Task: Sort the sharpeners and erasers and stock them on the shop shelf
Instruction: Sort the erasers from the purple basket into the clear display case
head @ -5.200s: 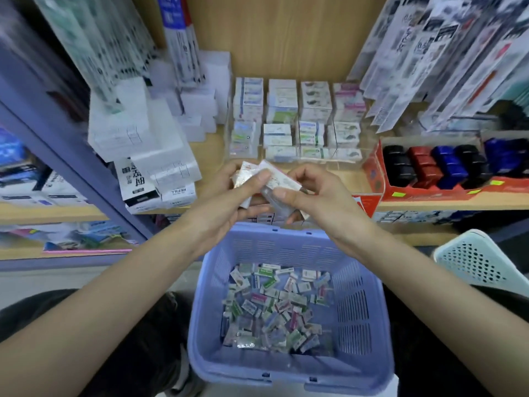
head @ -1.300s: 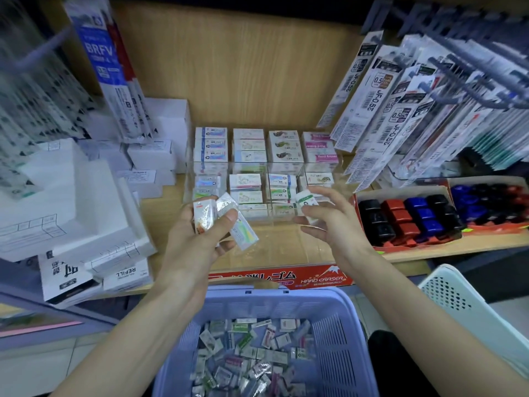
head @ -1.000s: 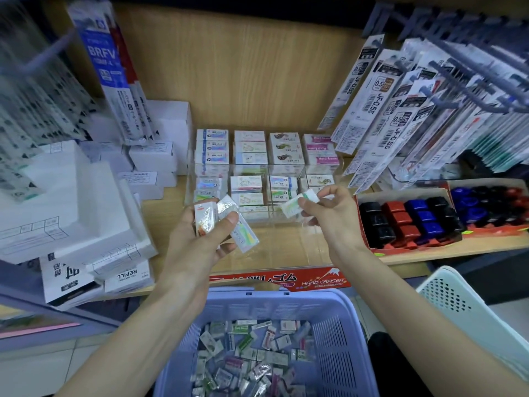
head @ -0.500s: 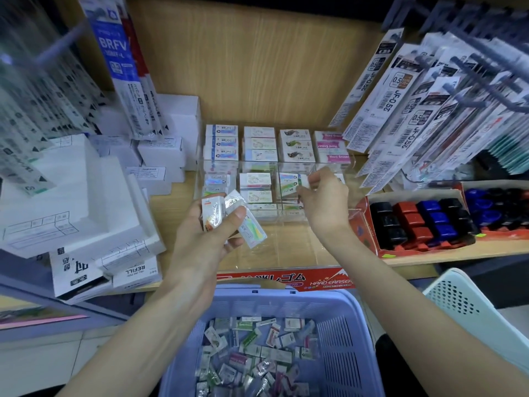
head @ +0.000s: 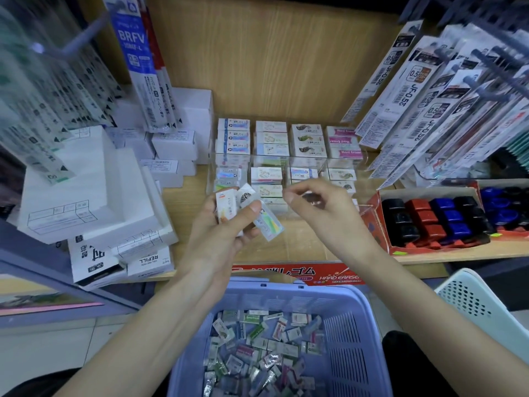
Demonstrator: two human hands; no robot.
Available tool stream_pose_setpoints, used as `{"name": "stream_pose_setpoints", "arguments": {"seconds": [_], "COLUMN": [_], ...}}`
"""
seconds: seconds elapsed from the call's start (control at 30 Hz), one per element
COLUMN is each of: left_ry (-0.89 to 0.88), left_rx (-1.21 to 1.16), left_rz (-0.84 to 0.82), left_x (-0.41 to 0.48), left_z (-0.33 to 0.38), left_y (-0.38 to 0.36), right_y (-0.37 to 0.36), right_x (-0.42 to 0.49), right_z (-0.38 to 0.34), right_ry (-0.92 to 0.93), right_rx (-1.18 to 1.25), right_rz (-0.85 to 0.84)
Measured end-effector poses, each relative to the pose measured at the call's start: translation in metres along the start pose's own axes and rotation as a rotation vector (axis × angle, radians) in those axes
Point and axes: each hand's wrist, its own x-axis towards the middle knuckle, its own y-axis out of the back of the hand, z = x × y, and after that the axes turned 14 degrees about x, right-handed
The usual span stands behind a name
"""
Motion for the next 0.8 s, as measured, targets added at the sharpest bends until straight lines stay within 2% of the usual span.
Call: {"name": "stream_pose_setpoints", "arguments": {"seconds": [0.03,0.1,0.23,0.33,0.43,0.57,0.7,0.8], "left_ry": [0.005,0.018,0.048,0.077,0.107,0.135,0.114,0.114], "left_rx": [-0.019,-0.045,-0.085,-0.14,-0.111,-0.044,0.01,0.013], "left_rz": [-0.016,-0.038,-0.058,-0.08,-0.092,-0.028,0.033,0.052], "left_x": [-0.001,-0.002,-0.005,-0.006,-0.006,-0.004,-0.003,-0.001], "left_z": [0.0,0.0,0.001,0.003,0.003,-0.002,-0.006,-0.007], "left_y": [0.0,-0.001,-0.004,-0.004,-0.004,0.001,0.007,0.009], "right_y": [-0.002,-0.004,-0.008,-0.007,-0.004,-0.002,-0.004,-0.001], "right_x": [-0.011,-0.023,-0.028,-0.033,-0.035,-0.038,-0.038,-0.033], "right_z": [-0.01,-0.019,-0.016,-0.011,-0.005,0.002,0.006,0.01], "right_ry": [-0.046,-0.088,-0.122,-0.138,-0.138,-0.211,-0.325,-0.369], "right_rx": [0.162,0.276,0.292,0.277,0.259,0.309,0.565,0.737], "right_rz": [-0.103,-0.215,-0.171,-0.209,-0.217,-0.192,-0.177,-0.053]}}
